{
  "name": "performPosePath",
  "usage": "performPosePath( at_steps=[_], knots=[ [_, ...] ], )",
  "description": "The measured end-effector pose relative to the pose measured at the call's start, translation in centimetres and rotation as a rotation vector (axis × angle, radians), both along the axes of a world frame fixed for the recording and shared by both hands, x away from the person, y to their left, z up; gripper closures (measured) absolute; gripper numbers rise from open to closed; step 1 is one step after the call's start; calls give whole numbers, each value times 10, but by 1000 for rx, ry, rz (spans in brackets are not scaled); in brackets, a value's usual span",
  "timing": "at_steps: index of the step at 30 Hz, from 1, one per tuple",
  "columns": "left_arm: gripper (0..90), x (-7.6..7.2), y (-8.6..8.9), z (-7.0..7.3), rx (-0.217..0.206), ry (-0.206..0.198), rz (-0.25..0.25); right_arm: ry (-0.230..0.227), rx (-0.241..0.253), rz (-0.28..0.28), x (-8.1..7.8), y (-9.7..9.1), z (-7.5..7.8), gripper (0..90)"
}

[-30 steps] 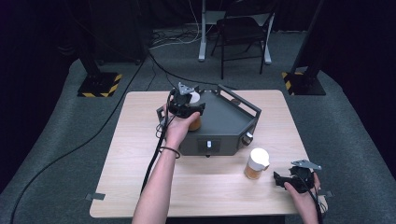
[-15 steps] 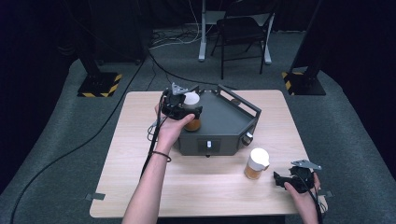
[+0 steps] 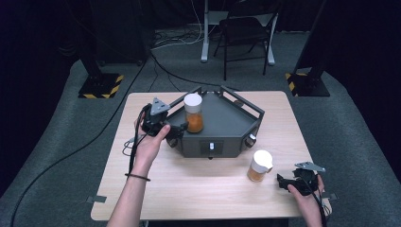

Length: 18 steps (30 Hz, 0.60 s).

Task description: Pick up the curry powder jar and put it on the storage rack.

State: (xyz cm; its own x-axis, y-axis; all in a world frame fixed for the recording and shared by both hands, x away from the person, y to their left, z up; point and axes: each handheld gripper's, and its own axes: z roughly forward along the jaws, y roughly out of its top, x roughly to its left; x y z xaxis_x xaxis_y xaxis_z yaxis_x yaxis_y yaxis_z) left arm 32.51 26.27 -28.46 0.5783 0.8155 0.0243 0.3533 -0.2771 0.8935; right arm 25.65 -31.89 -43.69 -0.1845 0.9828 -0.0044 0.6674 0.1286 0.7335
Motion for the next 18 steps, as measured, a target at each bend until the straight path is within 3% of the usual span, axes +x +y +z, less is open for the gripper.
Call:
performPosePath(
  at_steps=[6,9,11,13,18],
  knots=[
    [22,-20,22,-20,-38,4,10,0,0,0,0,0,0,0],
    [21,-32,34,-31,-24,-3,18,0,0,0,0,0,0,0],
    [21,-43,47,-47,-43,-5,21,0,0,-1,0,0,0,0],
    [21,-47,50,-52,-39,-6,25,1,0,-1,0,0,0,0],
    [23,-64,63,-82,-42,0,56,1,1,0,0,0,0,0]
  ],
)
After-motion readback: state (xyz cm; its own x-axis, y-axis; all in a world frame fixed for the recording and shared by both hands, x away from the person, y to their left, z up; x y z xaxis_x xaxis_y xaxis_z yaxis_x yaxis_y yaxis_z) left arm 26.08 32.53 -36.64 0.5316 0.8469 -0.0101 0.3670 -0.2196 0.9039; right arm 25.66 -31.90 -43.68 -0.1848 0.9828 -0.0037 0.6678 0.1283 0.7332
